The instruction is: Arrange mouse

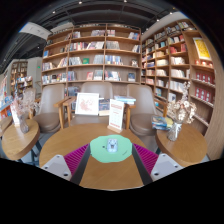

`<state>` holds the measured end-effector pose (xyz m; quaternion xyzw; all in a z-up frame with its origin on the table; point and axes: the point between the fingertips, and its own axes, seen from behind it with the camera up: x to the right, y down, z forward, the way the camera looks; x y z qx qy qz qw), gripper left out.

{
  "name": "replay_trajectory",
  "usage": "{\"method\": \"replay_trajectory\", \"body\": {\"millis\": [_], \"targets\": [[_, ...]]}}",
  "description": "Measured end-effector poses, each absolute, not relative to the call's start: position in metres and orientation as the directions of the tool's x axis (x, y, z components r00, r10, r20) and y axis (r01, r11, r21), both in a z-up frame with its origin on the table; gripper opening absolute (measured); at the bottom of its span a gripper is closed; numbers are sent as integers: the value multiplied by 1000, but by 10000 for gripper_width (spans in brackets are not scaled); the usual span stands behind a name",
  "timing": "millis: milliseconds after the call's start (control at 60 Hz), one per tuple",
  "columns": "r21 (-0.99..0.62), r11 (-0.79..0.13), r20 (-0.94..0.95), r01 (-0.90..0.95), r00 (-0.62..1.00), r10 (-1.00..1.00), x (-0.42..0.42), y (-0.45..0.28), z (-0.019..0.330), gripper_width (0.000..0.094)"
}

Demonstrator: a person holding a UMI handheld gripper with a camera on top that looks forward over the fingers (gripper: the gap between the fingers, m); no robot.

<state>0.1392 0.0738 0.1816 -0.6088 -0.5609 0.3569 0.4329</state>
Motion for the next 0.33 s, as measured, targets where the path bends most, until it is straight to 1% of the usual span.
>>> {"method": "replay_trajectory", "body": {"millis": [83, 150, 217, 333], "targets": [[-929, -1, 43, 370, 110, 993, 177, 69, 183, 853], [-929, 16, 57, 371, 99, 993, 206, 62, 180, 855], [-923, 0, 38, 385, 93, 995, 225, 59, 174, 855], [-917, 20, 62, 398, 91, 994, 254, 56, 162, 857]]}}
